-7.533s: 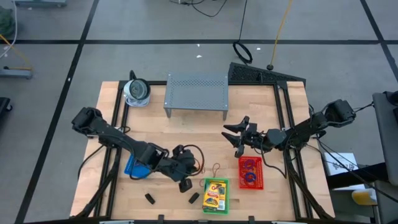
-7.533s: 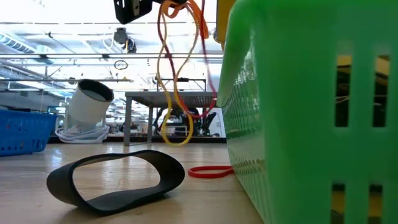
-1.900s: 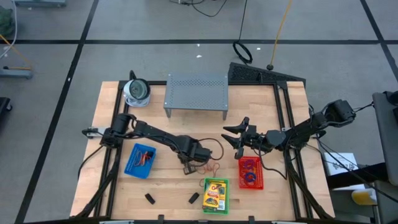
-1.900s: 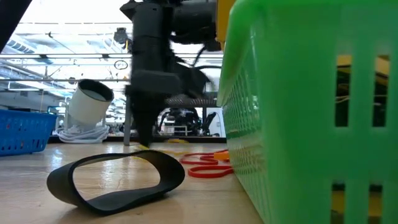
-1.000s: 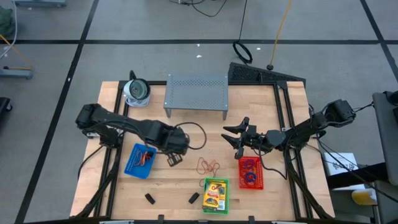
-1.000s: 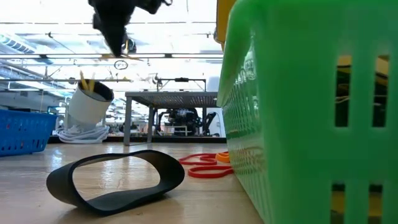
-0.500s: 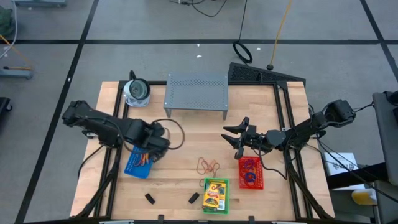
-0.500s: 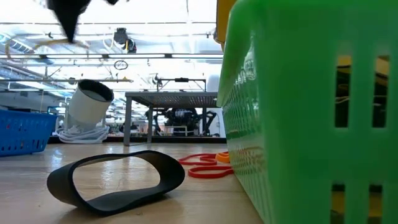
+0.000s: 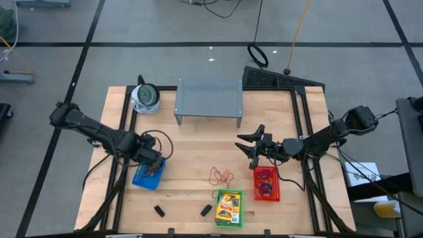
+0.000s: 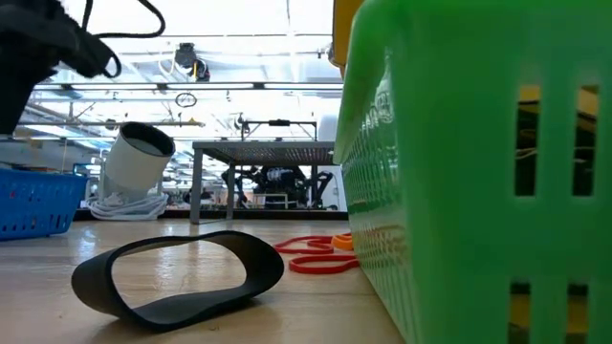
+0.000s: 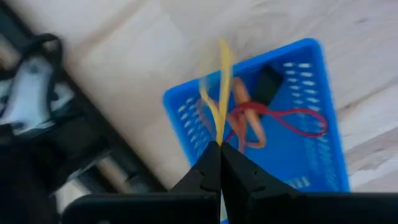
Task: Pick & Place Office Desk Supplies
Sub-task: Put the yellow rubber band into the blue bin
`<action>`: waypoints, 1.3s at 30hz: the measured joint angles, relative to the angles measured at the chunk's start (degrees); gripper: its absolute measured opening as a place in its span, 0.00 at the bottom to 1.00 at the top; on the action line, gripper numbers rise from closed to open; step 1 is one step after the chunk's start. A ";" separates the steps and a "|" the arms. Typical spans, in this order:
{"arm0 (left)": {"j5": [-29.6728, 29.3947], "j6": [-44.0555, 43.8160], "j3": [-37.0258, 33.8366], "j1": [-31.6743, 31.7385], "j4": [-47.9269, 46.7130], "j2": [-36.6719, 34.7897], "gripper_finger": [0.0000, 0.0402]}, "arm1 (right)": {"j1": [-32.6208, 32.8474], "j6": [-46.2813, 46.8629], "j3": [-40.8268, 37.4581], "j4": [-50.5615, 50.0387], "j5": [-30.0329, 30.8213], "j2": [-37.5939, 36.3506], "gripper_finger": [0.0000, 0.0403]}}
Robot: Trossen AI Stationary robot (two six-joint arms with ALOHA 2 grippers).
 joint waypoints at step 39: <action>-4.21 -16.82 -17.60 -7.89 29.21 -0.22 0.01 | 0.00 0.07 0.00 0.59 0.09 0.00 0.39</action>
